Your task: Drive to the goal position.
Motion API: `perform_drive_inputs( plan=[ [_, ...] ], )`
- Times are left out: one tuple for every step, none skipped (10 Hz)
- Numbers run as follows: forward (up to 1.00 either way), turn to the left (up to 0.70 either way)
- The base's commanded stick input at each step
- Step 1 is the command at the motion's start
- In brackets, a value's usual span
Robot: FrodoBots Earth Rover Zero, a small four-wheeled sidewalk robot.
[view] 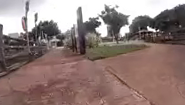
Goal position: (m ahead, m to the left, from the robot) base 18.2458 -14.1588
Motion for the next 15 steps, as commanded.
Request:
perform_drive_inputs(
  plan=[
    [0.7, -0.3],
    [0.7, -0.3],
    [0.7, -0.3],
    [0.7, -0.3],
    [0.7, -0.3],
    [0.7, -0.3],
    [0.7, -0.3],
    [0.7, -0.3],
    [0.7, -0.3],
    [0.7, -0.3],
    [0.7, -0.3],
    [0.7, -0.3],
    [0.7, -0.3],
    [0.7, -0.3],
    [0.7, -0.3]
  ],
)
